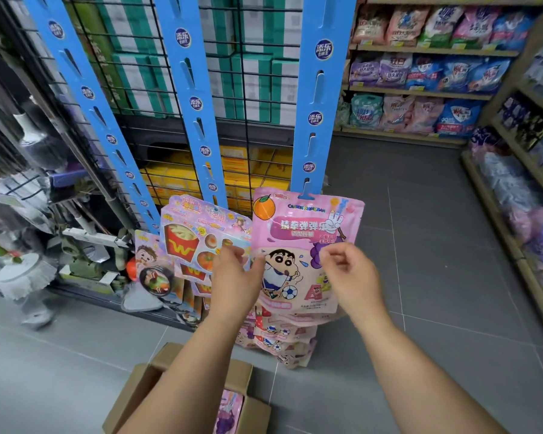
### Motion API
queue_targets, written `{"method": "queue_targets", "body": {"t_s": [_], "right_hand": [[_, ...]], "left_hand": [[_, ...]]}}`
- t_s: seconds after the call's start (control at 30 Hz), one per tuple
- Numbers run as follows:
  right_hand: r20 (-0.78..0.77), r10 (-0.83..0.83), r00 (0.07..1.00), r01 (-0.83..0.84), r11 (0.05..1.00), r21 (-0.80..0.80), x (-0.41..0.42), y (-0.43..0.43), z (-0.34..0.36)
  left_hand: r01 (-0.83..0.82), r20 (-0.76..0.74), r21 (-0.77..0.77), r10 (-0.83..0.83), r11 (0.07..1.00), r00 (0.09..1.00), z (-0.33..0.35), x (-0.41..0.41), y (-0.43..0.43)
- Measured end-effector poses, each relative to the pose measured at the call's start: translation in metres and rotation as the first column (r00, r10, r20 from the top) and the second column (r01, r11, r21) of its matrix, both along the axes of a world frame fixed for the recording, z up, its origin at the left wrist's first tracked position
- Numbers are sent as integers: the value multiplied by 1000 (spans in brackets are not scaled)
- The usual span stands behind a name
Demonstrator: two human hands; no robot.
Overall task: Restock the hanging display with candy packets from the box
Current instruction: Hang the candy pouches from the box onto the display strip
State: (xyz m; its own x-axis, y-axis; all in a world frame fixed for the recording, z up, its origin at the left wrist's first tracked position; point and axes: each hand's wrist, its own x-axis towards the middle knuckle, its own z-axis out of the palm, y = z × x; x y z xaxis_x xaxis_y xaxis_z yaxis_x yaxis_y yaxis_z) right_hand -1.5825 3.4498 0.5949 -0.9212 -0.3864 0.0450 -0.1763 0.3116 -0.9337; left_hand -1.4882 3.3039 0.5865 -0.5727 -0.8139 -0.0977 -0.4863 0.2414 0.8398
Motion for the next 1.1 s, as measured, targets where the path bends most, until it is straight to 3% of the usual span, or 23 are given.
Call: {"method": "queue_targets", "body": {"t_s": [0.23,0.53,0.7,0.9,1.1], "right_hand": [[137,128,982,-133,991,33,21,-21,-21],[331,193,924,-250,958,139,94,-60,-56],[444,119,888,-227,953,199,153,-95,-98],[668,-33,744,-150,965,216,212,-113,-167],[779,-202,594,-94,944,317,242,-113,-230]], "left_hand": [[-16,106,46,11,999,994,-12,39,-10],[-99,113,290,69,952,991,-54,133,-62],[-91,180,364,26,927,983,-84,198,-117],[-134,314,427,-8,894,949,-128,252,-171],[-203,465,499,-63,843,883,-183,277,-202]]}}
